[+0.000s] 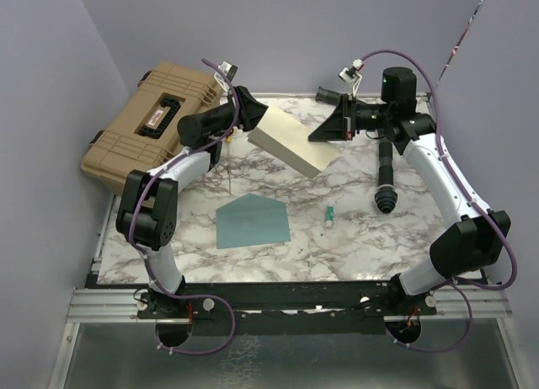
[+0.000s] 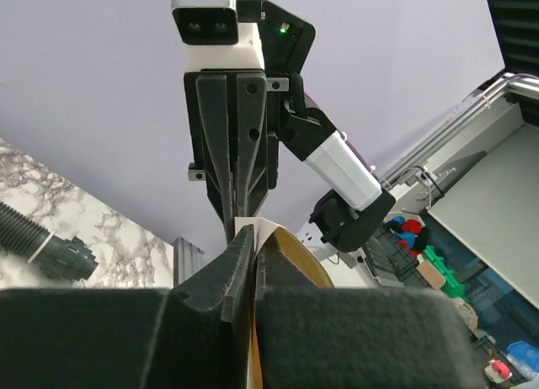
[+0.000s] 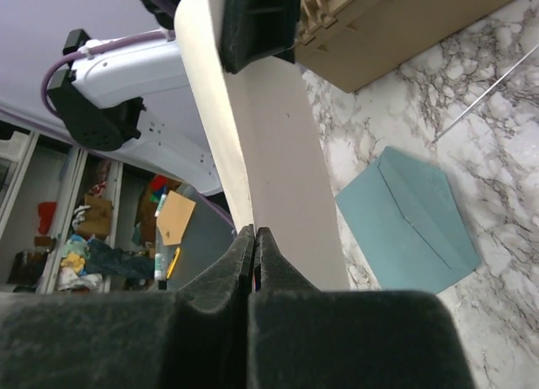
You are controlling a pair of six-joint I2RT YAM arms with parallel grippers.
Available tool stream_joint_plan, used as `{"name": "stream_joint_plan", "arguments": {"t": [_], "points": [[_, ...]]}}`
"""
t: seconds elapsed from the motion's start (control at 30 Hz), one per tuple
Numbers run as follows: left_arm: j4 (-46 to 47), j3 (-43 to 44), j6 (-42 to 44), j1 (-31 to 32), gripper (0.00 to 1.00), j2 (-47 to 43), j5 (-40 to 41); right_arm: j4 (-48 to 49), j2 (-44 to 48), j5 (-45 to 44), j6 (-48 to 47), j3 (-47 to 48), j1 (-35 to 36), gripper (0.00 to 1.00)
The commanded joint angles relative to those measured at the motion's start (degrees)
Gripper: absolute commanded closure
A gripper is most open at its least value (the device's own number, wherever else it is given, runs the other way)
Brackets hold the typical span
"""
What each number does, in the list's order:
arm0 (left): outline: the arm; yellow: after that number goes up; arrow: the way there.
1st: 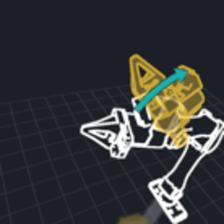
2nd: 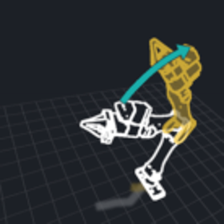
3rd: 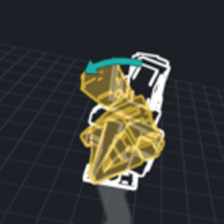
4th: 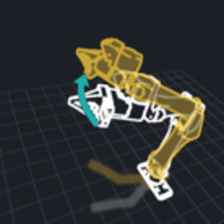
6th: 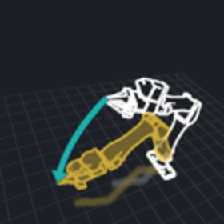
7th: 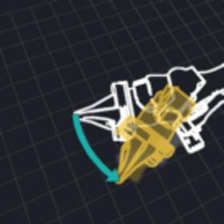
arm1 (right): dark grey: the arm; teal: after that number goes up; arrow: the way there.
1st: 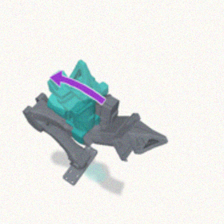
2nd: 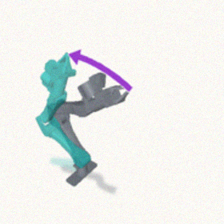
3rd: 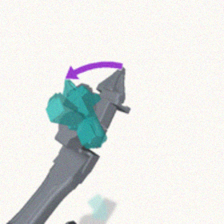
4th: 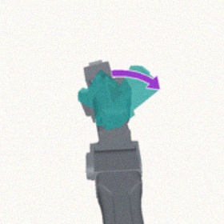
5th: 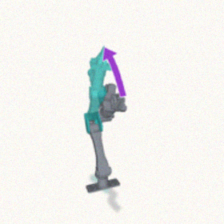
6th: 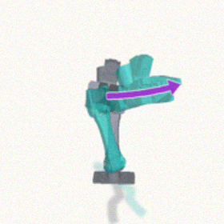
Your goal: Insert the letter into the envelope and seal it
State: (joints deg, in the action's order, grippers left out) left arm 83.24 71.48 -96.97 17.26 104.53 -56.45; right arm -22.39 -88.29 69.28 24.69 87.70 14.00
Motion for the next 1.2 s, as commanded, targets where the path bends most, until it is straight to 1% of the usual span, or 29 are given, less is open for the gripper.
{"name": "stream_joint_plan", "arguments": {"t": [0.0,0.07,0.13,0.2,0.27,0.33,0.4,0.47,0.5,0.53,0.6,0.73,0.83,0.97,1.07,1.13,1.17], "points": [[-6.3,-2.8,8.8,-0.9,0.88,-4.8,-1.5,-2.6,1.6,-6.4,-1.1,1.9,0.3,0.99],[-11.6,-4.9,13.3,-2.0,0.68,-7.0,-1.3,-4.0,2.2,-10.1,-1.7,2.5,0.2,0.99],[-17.9,-7.4,18.6,-3.6,0.53,-9.5,-0.5,-5.4,3.0,-13.8,-2.2,3.0,0.1,0.99],[-27.3,-9.3,25.5,-5.4,0.41,-12.4,0.5,-6.0,4.1,-17.4,-2.4,2.8,-0.2,0.99],[-40.2,-9.5,34.9,-6.8,0.3,-15.7,2.1,-6.9,4.8,-21.1,-2.7,3.0,-0.7,0.99],[-54.5,-8.2,45.1,-7.7,0.23,-18.5,5.3,-8.4,5.2,-25.4,-3.9,3.6,-0.8,1.0],[-70.4,-5.3,57.3,-7.8,0.17,-20.2,11.6,-8.6,5.5,-29.5,-4.1,3.6,-0.8,0.99],[-80.8,-2.6,62.7,-7.8,0.13,-20.9,17.7,-7.3,5.9,-33.0,-3.7,3.1,-0.8,0.99],[-82.8,-1.9,63.1,-7.8,0.11,-21.2,19.8,-6.3,6.3,-35.2,-2.9,2.5,-0.8,0.99],[-84.1,-1.7,62.6,-7.8,0.09,-21.6,20.8,-4.8,6.6,-36.2,-2.5,1.9,-0.7,0.99],[-83.5,-1.4,59.5,-7.4,0.07,-22.2,21.8,-1.0,7.2,-38.2,-1.2,0.6,-0.7,0.99],[-75.1,-1.7,50.8,-3.3,0.08,-22.9,22.4,10.3,8.9,-35.2,4.2,-4.2,0.1,0.99],[-69.1,-2.0,43.9,-0.1,0.11,-22.8,23.6,16.7,9.8,-33.9,8.3,-6.8,1.1,1.0],[-62.7,-3.0,37.4,2.6,0.12,-23.3,26.7,20.7,9.9,-32.4,10.7,-8.5,2.1,0.99],[-61.0,-3.3,35.1,4.3,0.13,-23.0,28.9,24.7,10.1,-28.9,12.8,-9.6,2.4,0.99],[-60.2,-3.5,33.7,5.1,0.16,-22.3,29.8,27.5,10.5,-27.2,14.9,-10.9,2.4,1.0],[-60.0,-3.8,32.8,5.5,0.2,-22.0,30.5,29.1,10.8,-26.1,16.1,-11.7,2.4,0.99]]}}
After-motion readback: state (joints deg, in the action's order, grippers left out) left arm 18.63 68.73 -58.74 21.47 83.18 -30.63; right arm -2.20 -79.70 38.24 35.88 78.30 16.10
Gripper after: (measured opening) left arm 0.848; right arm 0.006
